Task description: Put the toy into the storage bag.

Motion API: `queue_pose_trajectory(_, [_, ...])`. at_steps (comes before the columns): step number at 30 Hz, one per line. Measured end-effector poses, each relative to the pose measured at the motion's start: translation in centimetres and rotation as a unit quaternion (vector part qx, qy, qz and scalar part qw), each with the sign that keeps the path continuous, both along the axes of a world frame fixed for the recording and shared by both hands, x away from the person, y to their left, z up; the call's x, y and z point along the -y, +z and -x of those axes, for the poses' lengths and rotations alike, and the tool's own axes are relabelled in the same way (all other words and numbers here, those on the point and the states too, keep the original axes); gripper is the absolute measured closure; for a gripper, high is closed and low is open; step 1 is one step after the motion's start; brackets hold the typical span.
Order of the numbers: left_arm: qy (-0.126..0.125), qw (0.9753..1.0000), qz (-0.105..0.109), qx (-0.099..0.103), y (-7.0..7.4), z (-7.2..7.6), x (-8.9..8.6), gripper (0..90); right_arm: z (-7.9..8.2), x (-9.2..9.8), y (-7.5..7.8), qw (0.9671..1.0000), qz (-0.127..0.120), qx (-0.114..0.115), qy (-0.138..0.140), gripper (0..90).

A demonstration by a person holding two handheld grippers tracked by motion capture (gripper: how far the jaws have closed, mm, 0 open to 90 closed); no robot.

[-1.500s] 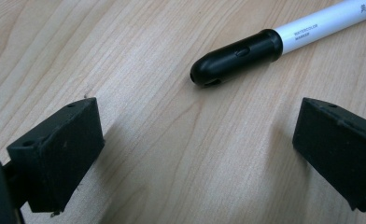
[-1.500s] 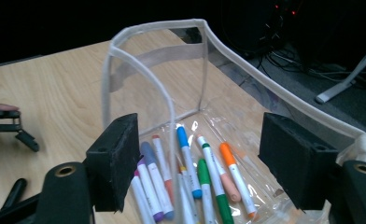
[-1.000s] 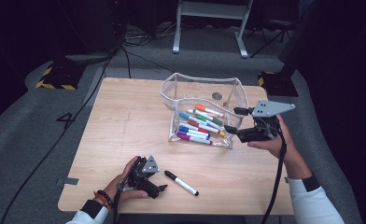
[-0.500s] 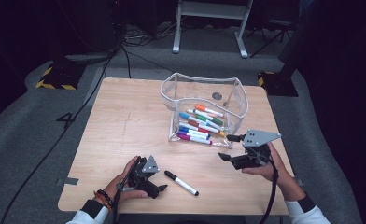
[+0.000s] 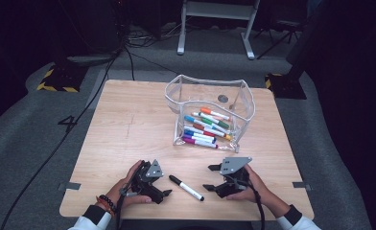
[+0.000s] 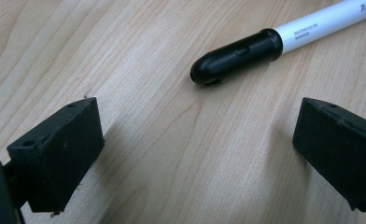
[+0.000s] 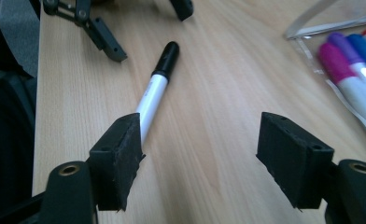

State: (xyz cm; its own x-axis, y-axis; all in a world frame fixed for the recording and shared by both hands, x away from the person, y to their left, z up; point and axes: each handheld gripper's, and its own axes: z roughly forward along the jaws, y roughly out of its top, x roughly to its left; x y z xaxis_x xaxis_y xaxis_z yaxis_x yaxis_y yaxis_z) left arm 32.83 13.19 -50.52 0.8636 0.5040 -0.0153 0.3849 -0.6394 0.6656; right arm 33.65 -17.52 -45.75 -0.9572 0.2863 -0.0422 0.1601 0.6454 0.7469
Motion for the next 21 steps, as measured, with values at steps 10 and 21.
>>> queue_pose_trajectory(10, [-0.004, 1.0000, 0.000, 0.000, 0.0, 0.0, -0.3, 2.2, -0.1, -5.4, -3.1, 0.9990, 0.017, -0.021, 0.037, 35.3])
queue_pose_trajectory(21, [-0.003, 1.0000, 0.000, 0.000, 0.0, 0.0, -0.3, 2.2, -1.7, -7.7, -4.2, 0.9993, 0.009, -0.022, 0.028, 55.4])
